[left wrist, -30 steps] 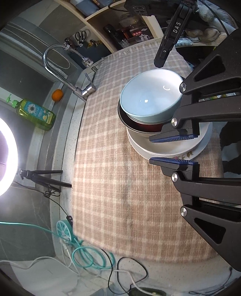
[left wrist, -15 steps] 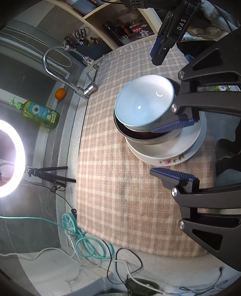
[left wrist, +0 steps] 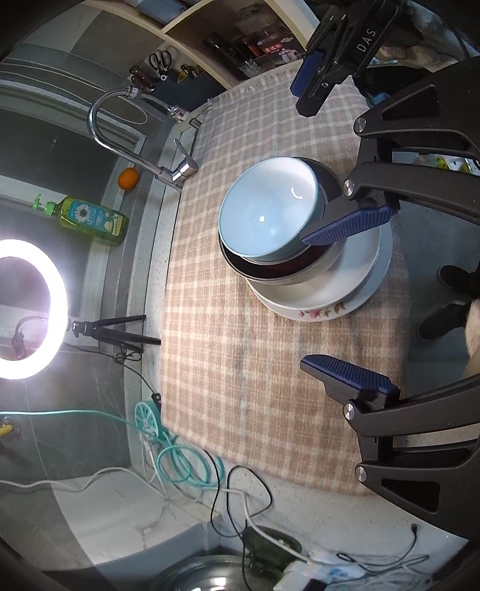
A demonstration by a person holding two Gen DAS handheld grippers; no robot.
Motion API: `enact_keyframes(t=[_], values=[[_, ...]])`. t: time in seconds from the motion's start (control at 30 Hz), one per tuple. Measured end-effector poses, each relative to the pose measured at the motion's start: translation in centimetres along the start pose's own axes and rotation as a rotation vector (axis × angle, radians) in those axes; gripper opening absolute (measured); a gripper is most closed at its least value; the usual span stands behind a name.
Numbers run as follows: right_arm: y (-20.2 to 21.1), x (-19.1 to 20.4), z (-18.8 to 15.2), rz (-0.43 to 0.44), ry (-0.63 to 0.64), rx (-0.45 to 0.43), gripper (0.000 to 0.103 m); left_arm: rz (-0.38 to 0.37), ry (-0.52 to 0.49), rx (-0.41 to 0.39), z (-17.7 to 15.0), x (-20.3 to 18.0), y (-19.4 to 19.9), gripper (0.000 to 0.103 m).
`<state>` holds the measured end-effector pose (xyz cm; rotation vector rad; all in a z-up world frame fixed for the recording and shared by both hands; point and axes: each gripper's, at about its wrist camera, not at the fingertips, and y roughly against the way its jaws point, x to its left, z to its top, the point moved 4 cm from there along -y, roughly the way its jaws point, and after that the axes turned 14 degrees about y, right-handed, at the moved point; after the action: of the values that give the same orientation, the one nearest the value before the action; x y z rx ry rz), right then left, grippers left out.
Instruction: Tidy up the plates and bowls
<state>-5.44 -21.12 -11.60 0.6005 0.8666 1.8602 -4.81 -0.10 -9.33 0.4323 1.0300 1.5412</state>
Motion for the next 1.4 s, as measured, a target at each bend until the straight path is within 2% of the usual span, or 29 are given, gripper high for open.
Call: enact_keyframes(t=[0.03,0.1,0.17,0.27,0.37,0.97,1.4], values=[[0.2,0.2,-0.1,-0.001,0.006,-0.004,0.052,0.001,0.001,-0.003,-0.1,0.0,0.2,0.065],[0.7,0.4,-0.2,-0.005,0.013,-0.020,0.064,0.002,0.007,-0.010,-0.3,0.0,0.7,0.068],[1.1,0.7,-0.3,-0.013,0.022,-0.036,0.065,0.001,0.009,-0.011,-0.5,0.1,1.0,0.068],[1.7,1.0,-0.6,-0.014,0.028,-0.046,0.066,0.011,0.010,-0.014,-0.8,-0.1,1.3,0.076],[2.0,1.1,-0.9,-0.014,0.014,-0.052,0.073,0.000,0.007,-0.001,-1.3,-0.4,1.4,0.077],[3.5,0.2,-1.7,-0.089,0.007,-0.074,0.076,-0.011,-0.033,0.013,-2.6,-2.6,1.6,0.077],[3.8,0.5,-1.4,-0.093,0.036,-0.088,0.076,-0.017,-0.017,0.018,-2.4,-2.7,1.6,0.077]])
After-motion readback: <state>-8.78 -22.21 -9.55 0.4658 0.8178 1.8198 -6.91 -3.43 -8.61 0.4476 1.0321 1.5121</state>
